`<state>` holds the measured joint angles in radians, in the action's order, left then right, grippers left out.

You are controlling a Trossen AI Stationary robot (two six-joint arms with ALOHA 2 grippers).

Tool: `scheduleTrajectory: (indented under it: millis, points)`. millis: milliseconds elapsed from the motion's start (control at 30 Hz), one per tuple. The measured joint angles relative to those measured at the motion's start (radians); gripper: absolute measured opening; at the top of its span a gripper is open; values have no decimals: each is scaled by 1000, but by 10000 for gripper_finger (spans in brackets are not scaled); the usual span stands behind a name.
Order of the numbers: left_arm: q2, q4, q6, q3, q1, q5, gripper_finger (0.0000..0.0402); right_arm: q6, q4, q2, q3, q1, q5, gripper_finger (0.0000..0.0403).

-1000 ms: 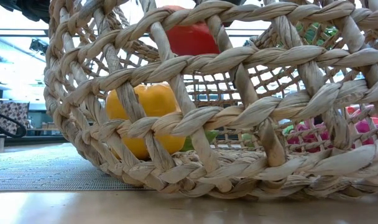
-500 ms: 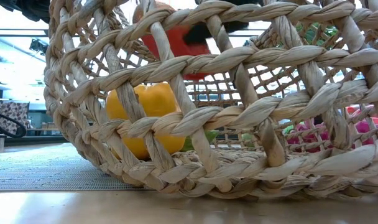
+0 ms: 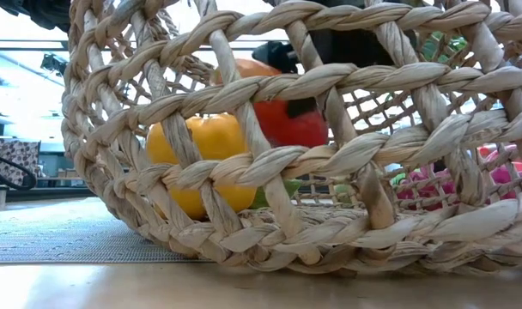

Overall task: Build produce basket
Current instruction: Put the mango into the basket, then put the red apple into the basket

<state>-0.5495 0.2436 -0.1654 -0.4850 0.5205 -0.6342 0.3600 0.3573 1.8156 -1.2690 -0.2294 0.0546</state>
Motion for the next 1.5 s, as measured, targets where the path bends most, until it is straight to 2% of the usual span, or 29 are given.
scheduleTrajectory:
  millis: [200, 500, 600, 833, 1000, 1233, 1367, 1500]
  points:
    - [0, 0, 0, 0, 0, 0, 48, -41, 64, 0, 0, 3, -11, 337]
    - [0, 0, 0, 0, 0, 0, 48, -70, 40, -1, -16, 9, -31, 374]
    - [0, 0, 0, 0, 0, 0, 48, -57, 60, -2, -73, 10, -94, 377]
    - [0, 0, 0, 0, 0, 0, 48, -16, 191, -4, -278, 30, -352, 374]
    - [0, 0, 0, 0, 0, 0, 48, -14, 324, -5, -430, 65, -453, 374]
    - [0, 0, 0, 0, 0, 0, 48, -54, 442, -78, -480, 203, -457, 374]
    - [0, 0, 0, 0, 0, 0, 48, -100, 460, -148, -418, 314, -431, 374]
    - [0, 0, 0, 0, 0, 0, 48, -157, 445, -228, -295, 439, -355, 374]
